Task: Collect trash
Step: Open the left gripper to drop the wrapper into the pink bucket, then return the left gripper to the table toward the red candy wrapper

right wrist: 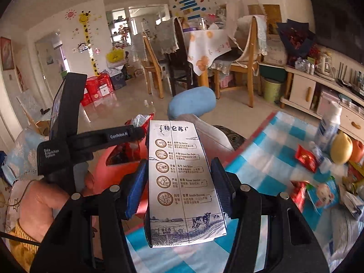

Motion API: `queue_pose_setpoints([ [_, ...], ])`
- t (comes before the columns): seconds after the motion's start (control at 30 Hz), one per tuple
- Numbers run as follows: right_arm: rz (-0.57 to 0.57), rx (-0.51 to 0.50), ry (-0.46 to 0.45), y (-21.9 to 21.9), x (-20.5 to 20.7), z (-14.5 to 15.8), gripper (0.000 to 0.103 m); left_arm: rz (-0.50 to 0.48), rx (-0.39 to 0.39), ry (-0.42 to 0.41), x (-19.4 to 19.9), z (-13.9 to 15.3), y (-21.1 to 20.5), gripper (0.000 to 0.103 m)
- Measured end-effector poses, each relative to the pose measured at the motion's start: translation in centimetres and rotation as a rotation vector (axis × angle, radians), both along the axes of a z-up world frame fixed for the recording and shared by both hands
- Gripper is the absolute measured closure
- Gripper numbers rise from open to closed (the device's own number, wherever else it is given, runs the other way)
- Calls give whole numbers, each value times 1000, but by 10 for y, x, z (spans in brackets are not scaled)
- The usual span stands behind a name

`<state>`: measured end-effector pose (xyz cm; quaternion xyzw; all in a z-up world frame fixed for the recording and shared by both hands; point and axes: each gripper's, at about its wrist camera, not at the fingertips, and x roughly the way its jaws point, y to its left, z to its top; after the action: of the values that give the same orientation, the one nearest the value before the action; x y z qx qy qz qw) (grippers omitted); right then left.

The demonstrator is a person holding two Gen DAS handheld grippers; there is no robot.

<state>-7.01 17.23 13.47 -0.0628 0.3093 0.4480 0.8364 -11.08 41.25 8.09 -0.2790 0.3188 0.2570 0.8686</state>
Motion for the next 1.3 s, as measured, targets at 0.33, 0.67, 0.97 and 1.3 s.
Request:
queue_pose_setpoints([
  [0.33,-6,14,29,39,12,-25,18,123,18,4,-6,-8,23,32],
  [0.67,-205,-92,-142,-49,-14,-33,7,118,263,-222,-14,19,-24,13],
  [0.97,-280,-102,-103,-119,-18,-43,4,-36,401,-225,6,41,-79,8],
  [1.3,-213,-172,-39,-147,-32,-68,4,-199,417,-180,29,40,-128,7],
])
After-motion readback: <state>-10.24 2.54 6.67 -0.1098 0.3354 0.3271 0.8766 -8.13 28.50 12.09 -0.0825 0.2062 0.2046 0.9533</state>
